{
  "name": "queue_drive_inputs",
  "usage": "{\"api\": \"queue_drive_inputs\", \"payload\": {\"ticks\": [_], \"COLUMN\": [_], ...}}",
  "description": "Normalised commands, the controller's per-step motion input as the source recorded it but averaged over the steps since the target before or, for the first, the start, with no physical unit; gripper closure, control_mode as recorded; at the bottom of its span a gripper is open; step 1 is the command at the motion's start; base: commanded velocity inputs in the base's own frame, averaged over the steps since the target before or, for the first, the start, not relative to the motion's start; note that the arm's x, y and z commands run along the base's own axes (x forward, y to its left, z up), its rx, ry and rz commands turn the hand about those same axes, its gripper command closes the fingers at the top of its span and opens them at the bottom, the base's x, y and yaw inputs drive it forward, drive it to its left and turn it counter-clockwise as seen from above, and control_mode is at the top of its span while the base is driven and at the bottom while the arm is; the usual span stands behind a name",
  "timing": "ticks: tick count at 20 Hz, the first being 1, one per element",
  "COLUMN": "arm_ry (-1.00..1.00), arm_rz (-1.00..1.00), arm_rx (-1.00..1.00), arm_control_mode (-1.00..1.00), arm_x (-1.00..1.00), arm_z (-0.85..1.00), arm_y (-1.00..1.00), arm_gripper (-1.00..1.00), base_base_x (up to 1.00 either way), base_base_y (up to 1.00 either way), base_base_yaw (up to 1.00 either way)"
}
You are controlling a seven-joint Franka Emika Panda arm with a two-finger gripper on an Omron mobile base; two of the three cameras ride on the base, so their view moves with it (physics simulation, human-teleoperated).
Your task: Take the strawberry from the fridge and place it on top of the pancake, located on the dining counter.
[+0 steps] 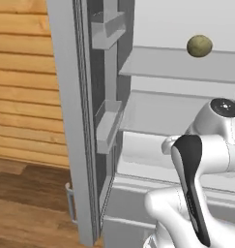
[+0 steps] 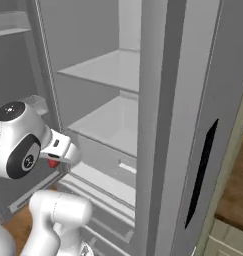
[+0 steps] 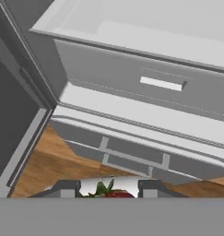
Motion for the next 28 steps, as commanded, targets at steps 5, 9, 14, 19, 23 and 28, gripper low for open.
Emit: {"api": "queue_drive_inputs", "payload": {"ticks": [5,9,14,19,23,28], "arm_ry": [0.0,0.0,0.0,0.0,0.0,0.0], "arm_rz": [0.0,0.0,0.0,0.0,0.0,0.0], "arm_rx": [0.0,0.0,0.0,0.0,0.0,0.0], "arm_control_mode": [1.0,1.0,1.0,1.0,1.0,1.0], "arm_x": [0.0,0.0,0.0,0.0,0.0,0.0], "arm_z": [0.0,0.0,0.0,0.0,0.0,0.0], "arm_y": [0.0,0.0,0.0,0.0,0.0,0.0], "arm_gripper": [1.0,1.0,1.0,1.0,1.0,1.0], "base_base_x": [-0.26,-0.43,-0.51,-0.31,-0.09,0.11], "base_base_y": [0.0,0.02,0.11,0.4,0.57,0.86], "base_base_yaw": [0.64,0.7,0.76,0.79,0.74,0.23]}}
